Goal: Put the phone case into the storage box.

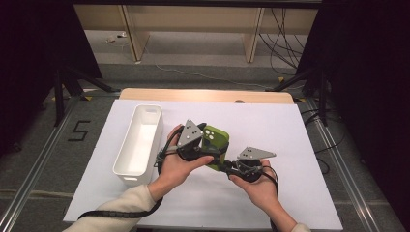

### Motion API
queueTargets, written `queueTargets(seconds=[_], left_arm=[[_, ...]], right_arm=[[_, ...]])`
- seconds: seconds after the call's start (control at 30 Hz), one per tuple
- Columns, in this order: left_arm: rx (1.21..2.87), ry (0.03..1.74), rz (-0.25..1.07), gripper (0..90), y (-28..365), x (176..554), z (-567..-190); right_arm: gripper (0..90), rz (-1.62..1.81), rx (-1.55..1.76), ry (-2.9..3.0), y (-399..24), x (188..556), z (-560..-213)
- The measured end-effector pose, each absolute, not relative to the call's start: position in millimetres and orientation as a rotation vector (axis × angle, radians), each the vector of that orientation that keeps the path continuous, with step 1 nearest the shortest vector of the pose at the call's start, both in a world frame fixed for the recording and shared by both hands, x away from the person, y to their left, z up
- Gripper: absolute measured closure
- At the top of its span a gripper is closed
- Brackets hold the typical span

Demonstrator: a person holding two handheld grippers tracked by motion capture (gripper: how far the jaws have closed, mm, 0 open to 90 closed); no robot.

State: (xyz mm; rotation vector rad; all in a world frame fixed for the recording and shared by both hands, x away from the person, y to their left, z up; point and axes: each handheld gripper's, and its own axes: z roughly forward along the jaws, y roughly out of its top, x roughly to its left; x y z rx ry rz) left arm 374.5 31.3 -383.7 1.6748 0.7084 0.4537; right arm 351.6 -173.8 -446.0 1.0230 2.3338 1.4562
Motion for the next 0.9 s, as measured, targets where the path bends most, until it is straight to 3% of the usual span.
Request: queueTargets(seconds=[0.9], left_arm=[[1.661,0.75,0.492,9.4,18,376,-386]], right_arm=[[78.4,1.419,1.031,2.315,-173,351,-447]])
